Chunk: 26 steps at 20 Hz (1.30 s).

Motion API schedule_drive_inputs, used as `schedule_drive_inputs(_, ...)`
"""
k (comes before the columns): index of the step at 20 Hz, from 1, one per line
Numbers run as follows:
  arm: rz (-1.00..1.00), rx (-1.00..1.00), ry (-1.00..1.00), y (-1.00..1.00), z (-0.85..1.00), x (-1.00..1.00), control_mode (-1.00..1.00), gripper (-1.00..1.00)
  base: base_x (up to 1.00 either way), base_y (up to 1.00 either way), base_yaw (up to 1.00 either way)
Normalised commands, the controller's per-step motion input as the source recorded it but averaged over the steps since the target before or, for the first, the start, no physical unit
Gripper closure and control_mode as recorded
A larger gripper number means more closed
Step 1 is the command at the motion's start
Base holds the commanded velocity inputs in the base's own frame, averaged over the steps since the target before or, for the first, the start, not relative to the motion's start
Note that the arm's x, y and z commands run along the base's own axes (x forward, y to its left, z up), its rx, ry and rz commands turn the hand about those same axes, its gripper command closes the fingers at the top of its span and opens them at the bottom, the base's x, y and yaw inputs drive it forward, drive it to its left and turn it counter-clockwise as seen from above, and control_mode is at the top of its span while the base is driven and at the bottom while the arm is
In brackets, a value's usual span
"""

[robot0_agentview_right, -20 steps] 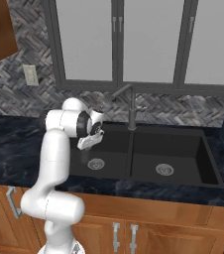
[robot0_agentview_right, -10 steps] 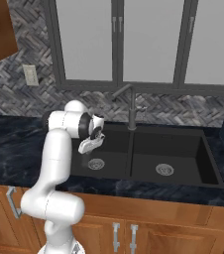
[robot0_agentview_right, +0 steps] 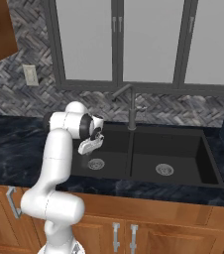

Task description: Place the glass cup in the left basin and the glass cup in the right basin of the sink.

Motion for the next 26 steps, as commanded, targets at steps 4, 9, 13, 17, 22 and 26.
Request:
schedule_drive_inputs(4,0.0,-0.04,0.0,0.08,-0.22,0.0,-1.0,1.0,0.0,0.0,0.0)
schedule_drive_inputs(9,0.0,-0.06,0.0,0.08,-0.24,0.0,-1.0,1.0,0.0,0.0,0.0)
schedule_drive_inputs(13,0.0,-0.07,0.0,0.1,-0.25,0.0,-1.0,1.0,0.0,0.0,0.0)
schedule_drive_inputs(17,0.0,-0.04,0.0,0.08,-0.31,0.0,-1.0,1.0,0.0,0.0,0.0)
schedule_drive_inputs(22,0.0,0.0,0.0,0.01,-0.37,-0.16,-1.0,1.0,0.0,0.0,0.0)
schedule_drive_inputs(26,0.0,0.0,0.0,0.0,-0.47,-0.4,-1.0,1.0,0.0,0.0,0.0)
